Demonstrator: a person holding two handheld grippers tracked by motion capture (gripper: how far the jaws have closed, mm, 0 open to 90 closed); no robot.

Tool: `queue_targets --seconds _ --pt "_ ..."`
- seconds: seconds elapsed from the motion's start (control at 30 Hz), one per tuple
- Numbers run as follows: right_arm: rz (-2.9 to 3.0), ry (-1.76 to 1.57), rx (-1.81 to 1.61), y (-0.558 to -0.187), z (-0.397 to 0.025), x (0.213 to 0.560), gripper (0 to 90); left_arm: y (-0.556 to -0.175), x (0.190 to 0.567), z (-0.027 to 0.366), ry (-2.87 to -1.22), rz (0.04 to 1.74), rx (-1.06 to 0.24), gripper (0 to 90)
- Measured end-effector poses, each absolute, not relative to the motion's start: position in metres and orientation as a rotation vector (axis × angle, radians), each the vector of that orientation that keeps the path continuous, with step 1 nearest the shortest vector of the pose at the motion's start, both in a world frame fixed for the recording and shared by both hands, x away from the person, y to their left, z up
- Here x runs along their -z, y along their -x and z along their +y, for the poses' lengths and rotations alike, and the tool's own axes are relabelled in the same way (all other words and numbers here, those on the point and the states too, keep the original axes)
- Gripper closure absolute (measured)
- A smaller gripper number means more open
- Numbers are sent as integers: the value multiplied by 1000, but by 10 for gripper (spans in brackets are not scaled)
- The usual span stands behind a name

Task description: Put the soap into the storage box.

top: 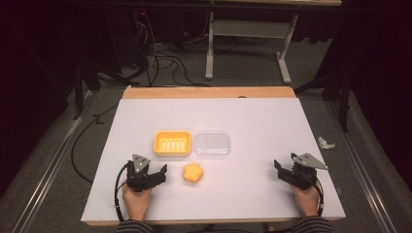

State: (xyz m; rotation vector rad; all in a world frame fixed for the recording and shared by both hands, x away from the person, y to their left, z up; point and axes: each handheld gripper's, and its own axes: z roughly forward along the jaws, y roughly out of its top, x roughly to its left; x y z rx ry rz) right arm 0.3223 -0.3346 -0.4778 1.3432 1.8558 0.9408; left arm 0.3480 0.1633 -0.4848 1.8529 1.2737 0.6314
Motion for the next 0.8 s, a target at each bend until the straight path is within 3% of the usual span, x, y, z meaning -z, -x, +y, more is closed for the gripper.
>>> queue_targets --seconds 0.8 --pt "1857 -1351 -938 -323 -334 478 284 -346 485 162 -1852 1252 -644 195"
